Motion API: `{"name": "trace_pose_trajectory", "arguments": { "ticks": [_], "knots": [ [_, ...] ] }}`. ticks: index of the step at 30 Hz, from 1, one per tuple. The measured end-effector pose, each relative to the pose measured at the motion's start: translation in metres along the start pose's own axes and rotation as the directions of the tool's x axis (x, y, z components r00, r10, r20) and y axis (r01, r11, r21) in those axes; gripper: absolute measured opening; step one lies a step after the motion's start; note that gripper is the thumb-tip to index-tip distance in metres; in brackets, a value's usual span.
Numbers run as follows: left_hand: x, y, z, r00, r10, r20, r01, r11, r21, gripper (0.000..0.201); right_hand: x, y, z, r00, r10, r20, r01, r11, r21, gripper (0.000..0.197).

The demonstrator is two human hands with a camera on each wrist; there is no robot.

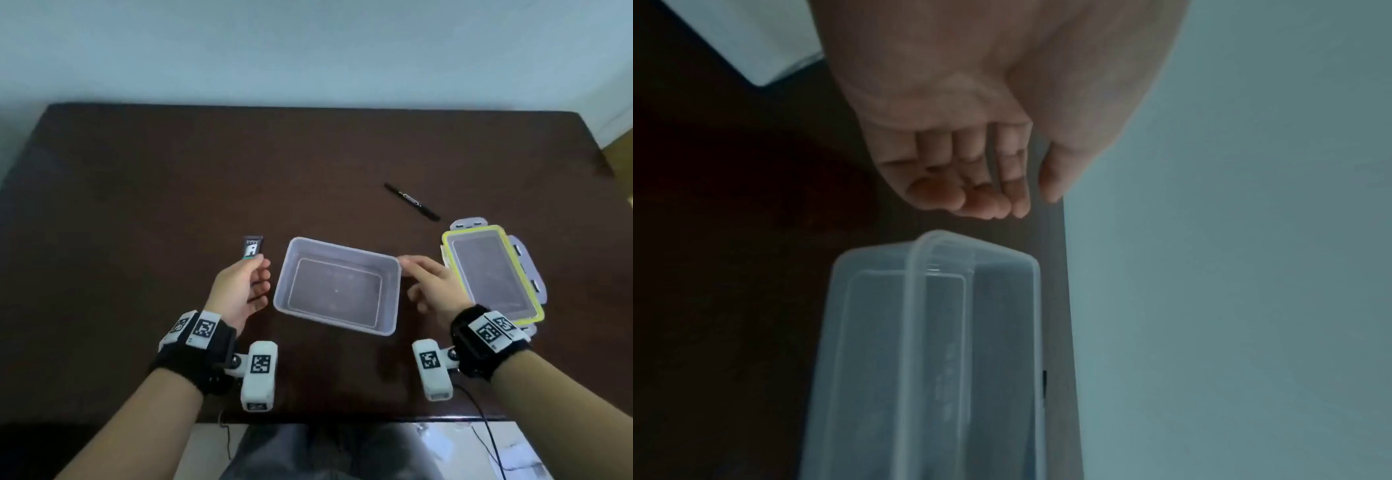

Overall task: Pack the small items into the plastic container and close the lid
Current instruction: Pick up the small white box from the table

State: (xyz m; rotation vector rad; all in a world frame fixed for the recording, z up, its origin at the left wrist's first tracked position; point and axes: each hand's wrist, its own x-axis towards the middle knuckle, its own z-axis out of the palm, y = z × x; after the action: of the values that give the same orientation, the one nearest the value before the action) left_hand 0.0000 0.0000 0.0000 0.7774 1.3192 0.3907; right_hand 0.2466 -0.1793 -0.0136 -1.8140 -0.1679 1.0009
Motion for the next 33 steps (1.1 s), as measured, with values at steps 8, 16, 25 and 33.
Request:
{"name": "trace_pose_trajectory", "arguments": {
  "ticks": [8, 16, 25, 33],
  "knots": [
    [0.014, -0.036, -0.002, 0.964, 0.179, 0.196, -0.216, 0.958, 0.188, 0.031, 0.021, 0.043, 0.013, 0.983, -0.180, 0.030, 0.173, 0.973, 0.151, 0.024],
    [0.012, -0.063, 0.005, 0.920, 0.355, 0.168, -0.383, 0.906, 0.181, 0.036, 0.019, 0.053, 0.028, 0.966, -0.259, 0.025, 0.244, 0.936, 0.252, 0.029],
    [0.000, -0.080, -0.007, 0.889, 0.442, 0.116, -0.449, 0.892, 0.044, 0.048, -0.003, 0.074, 0.018, 0.938, -0.321, 0.129, 0.302, 0.941, 0.150, 0.054],
    [-0.025, -0.074, -0.061, 0.770, 0.630, -0.095, -0.612, 0.773, 0.168, 0.020, -0.013, 0.087, 0.019, 0.902, -0.425, 0.079, 0.421, 0.905, 0.065, 0.032]
  ]
}}
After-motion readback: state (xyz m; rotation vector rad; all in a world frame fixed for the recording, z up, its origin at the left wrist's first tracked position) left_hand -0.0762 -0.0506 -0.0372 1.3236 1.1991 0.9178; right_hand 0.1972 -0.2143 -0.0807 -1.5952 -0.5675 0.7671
